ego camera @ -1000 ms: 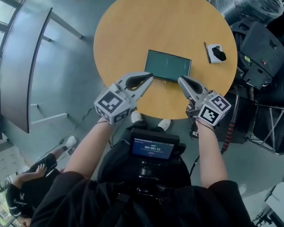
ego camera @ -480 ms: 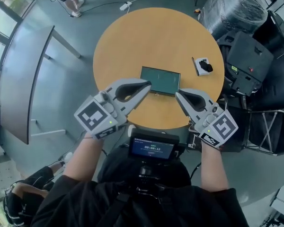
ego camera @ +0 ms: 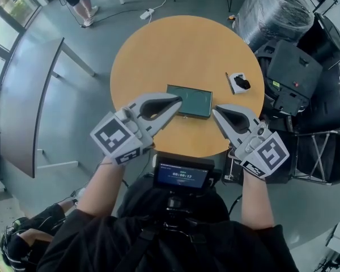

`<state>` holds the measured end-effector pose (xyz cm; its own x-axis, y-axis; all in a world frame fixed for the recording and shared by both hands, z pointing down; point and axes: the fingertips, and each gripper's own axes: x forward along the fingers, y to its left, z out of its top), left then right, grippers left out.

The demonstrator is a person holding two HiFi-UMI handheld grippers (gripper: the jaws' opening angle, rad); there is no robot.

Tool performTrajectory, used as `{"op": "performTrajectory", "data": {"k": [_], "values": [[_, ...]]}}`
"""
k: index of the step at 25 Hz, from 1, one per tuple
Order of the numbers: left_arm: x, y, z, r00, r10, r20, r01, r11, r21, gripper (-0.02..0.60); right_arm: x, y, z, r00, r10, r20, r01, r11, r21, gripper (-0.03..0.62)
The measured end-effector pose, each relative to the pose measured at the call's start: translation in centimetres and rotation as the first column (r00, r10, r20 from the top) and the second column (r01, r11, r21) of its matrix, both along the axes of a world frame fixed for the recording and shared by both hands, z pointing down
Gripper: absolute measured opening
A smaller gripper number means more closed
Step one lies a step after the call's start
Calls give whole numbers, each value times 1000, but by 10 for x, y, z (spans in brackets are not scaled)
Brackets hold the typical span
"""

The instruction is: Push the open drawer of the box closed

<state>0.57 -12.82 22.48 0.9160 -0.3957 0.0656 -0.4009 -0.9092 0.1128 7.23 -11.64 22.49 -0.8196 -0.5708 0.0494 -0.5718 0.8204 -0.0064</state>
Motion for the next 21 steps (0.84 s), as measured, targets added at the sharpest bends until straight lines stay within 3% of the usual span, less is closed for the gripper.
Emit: {"op": "performTrajectory", "data": {"k": [21], "values": [[0,1,14,1000,-5,2,5,1000,-9,37,-3,1,9,1000,7,-8,-7,1000,0,-2]]}}
